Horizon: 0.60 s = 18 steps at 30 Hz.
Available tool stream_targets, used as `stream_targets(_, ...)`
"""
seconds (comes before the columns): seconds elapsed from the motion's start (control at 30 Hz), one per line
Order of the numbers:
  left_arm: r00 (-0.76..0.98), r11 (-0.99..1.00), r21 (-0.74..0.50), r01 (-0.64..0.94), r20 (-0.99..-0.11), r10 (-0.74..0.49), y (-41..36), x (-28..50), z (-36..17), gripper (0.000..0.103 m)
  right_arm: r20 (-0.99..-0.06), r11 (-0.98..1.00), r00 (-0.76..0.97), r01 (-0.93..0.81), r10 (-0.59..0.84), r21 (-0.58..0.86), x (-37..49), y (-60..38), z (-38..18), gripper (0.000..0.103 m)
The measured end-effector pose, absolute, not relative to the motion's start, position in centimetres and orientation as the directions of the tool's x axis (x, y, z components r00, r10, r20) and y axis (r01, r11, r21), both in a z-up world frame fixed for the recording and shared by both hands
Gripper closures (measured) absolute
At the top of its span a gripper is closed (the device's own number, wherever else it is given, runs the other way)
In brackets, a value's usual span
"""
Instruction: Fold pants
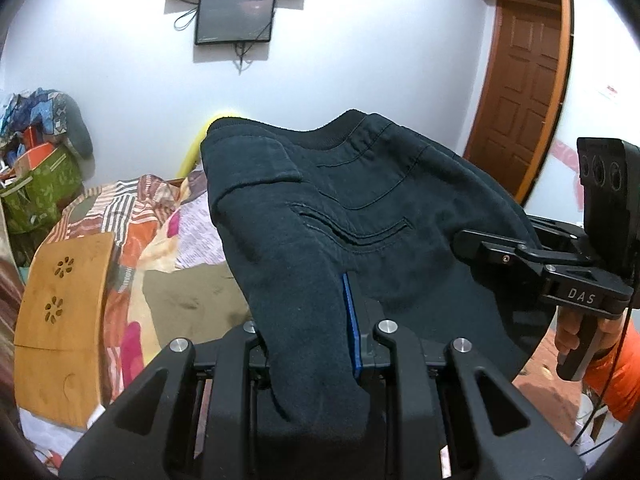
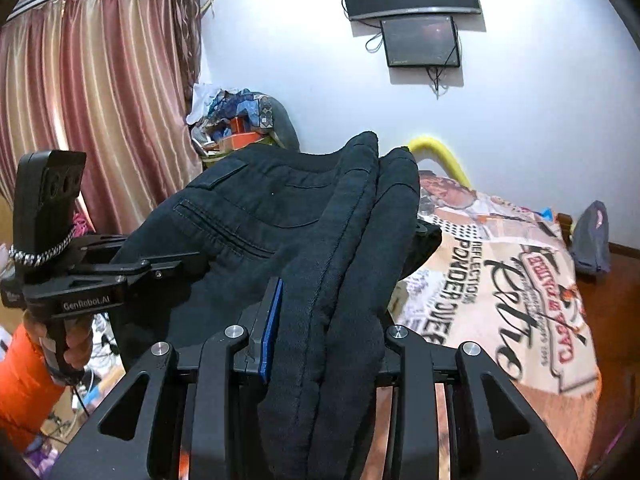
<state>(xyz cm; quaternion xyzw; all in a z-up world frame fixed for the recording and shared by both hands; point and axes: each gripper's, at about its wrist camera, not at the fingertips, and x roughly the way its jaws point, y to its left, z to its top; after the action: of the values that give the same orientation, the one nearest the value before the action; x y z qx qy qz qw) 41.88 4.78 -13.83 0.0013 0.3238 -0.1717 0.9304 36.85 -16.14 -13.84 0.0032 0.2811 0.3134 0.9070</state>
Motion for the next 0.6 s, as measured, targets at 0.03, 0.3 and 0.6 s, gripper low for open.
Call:
stream_targets(0.03, 0.731, 0.943, -0.109, 0.316, -0.606, -0.315, 5.3, 42.7, -14.3, 0.081, -0.512, 0.803, 0.642, -0.567, 0.57, 0.183, 37.7, -15.5, -14.2, 0.074)
stream_targets(0.3, 0.69, 0.954, -0.106, 0.279, -0.669, -0.276, 8.1, 50.3, -20.0, 0.081, -0.569, 0.812, 0.606, -0.541, 0.556, 0.217, 43.8, -12.3, -19.0, 0.074)
stream_targets(0.6, 0.592, 0.96, -0.125, 0.25, -0.765, -0.253, 10.2, 57.1, -29.1, 0.081, -0.68, 0.828, 0.511, -0.49, 0.527, 0.273, 49.7, -9.4, -26.5, 0.074)
